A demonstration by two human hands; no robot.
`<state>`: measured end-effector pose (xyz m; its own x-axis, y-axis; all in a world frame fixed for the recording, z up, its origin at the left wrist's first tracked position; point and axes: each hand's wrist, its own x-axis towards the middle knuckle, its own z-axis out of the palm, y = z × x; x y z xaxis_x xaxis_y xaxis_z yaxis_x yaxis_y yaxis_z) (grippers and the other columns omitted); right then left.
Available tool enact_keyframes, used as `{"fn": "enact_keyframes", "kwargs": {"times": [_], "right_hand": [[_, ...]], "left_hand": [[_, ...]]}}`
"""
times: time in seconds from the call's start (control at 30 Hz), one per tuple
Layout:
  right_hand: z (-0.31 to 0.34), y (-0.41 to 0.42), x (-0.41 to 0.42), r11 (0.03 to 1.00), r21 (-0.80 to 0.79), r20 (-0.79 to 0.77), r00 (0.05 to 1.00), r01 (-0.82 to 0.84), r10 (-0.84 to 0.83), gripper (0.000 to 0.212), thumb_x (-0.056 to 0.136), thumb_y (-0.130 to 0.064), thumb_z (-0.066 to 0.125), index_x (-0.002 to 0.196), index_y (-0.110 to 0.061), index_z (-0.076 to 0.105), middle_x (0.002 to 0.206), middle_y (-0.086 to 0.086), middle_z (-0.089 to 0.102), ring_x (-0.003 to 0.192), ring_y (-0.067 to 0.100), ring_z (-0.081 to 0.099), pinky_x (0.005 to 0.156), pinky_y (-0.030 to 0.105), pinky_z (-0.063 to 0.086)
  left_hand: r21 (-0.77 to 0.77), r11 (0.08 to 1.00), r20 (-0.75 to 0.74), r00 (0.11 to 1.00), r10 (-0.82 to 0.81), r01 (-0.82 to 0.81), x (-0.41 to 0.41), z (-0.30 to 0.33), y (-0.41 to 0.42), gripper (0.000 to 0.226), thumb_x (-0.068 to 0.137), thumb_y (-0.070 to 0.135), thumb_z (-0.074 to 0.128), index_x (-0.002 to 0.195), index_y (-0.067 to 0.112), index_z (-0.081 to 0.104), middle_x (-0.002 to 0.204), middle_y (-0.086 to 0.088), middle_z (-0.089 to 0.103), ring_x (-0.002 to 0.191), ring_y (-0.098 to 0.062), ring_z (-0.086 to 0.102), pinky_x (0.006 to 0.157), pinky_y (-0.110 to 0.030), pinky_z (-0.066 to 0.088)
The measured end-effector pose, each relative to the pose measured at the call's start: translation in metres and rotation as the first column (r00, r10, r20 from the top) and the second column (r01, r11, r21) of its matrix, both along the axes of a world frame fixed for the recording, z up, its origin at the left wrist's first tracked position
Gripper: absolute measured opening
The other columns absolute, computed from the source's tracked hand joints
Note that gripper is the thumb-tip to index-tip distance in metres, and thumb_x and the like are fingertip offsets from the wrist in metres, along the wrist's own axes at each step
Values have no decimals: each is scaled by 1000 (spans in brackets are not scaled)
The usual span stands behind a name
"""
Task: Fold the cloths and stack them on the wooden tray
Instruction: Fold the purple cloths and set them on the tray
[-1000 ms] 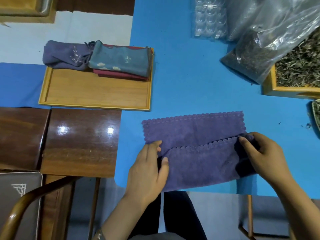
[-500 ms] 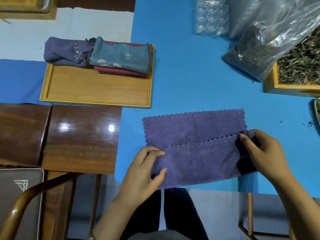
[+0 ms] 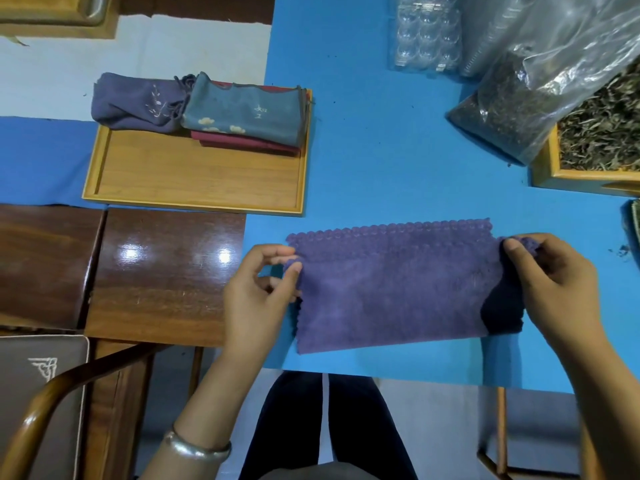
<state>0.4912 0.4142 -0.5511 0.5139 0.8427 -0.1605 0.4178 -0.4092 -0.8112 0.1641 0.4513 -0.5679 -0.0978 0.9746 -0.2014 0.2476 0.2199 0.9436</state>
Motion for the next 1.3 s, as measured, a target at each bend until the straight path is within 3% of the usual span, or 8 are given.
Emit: {"fn": "enact_keyframes", "kwargs": {"times": [0.13, 0.33, 0.53, 0.67, 0.83, 0.97, 1.2, 1.3], "right_hand": [[-7, 24, -1, 1000, 2, 64, 998, -30, 29, 17, 92, -24, 60, 83, -10, 61, 71, -4, 60, 60, -6, 53, 57, 4, 39], [-28, 39, 0, 994, -87, 226, 970, -71, 89, 21, 92, -31, 59, 80, -13, 57, 69, -1, 58, 68, 18, 53, 57, 25, 32], [-33, 36, 0, 999, -32, 279, 959, -32, 40, 21, 92, -35, 57, 81, -17, 54, 67, -6, 54, 65, 14, 49, 59, 23, 29], [-28, 37, -4, 998, 56, 330, 944, -38, 17, 19, 94, -40, 51, 86, -23, 50, 67, -13, 50, 62, 7, 42, 57, 23, 26], [-35, 41, -4, 993, -80, 469, 876, -85, 113, 25, 96, -36, 50, 91, -12, 50, 72, 5, 52, 67, 26, 46, 60, 30, 26], [-38, 47, -3, 993, -74, 534, 837, -92, 117, 29, 98, -35, 44, 101, -6, 45, 84, 25, 64, 74, 45, 58, 60, 37, 31], [-40, 56, -6, 984, -172, 585, 797, -54, 147, 32, 98, -37, 41, 101, -5, 42, 87, 31, 63, 76, 48, 57, 59, 37, 28], [-40, 56, -7, 980, -199, 591, 794, -28, 142, 33, 97, -39, 43, 100, -6, 42, 87, 31, 63, 77, 48, 57, 59, 37, 30]], "left_hand": [[38, 999, -185, 983, 0, 7, 10, -9, 22, 22, 86, 21, 67, 91, 40, 58, 82, 20, 65, 61, 1, 63, 56, -11, 47], [68, 998, -340, 940, 40, -18, 18, -18, 33, 13, 86, 27, 67, 93, 31, 57, 81, 18, 62, 70, 4, 62, 59, -6, 45], [97, 995, -361, 931, 58, -25, 18, -18, 32, 7, 89, 24, 63, 95, 25, 59, 85, 11, 64, 67, -2, 62, 59, -12, 46], [172, 985, -451, 889, 77, 2, 21, -14, 34, 10, 91, 25, 59, 101, 21, 60, 91, 11, 61, 70, -5, 57, 64, -3, 37], [109, 993, -518, 855, 15, 48, 22, -17, 41, 15, 91, 22, 59, 104, 16, 58, 91, 10, 56, 77, -13, 57, 64, -15, 32], [151, 985, -523, 852, 4, 88, 22, -21, 41, 13, 93, 20, 56, 104, 12, 58, 93, 3, 56, 79, 1, 46, 65, -14, 29], [92, 994, -545, 838, -6, 66, 26, -25, 41, 15, 95, 23, 50, 105, 14, 54, 100, -4, 57, 84, -19, 56, 67, -29, 39], [75, 993, -542, 840, -32, 86, 26, -21, 41, 16, 94, 27, 51, 104, 14, 52, 100, 0, 55, 82, -17, 54, 66, -33, 44]]}}
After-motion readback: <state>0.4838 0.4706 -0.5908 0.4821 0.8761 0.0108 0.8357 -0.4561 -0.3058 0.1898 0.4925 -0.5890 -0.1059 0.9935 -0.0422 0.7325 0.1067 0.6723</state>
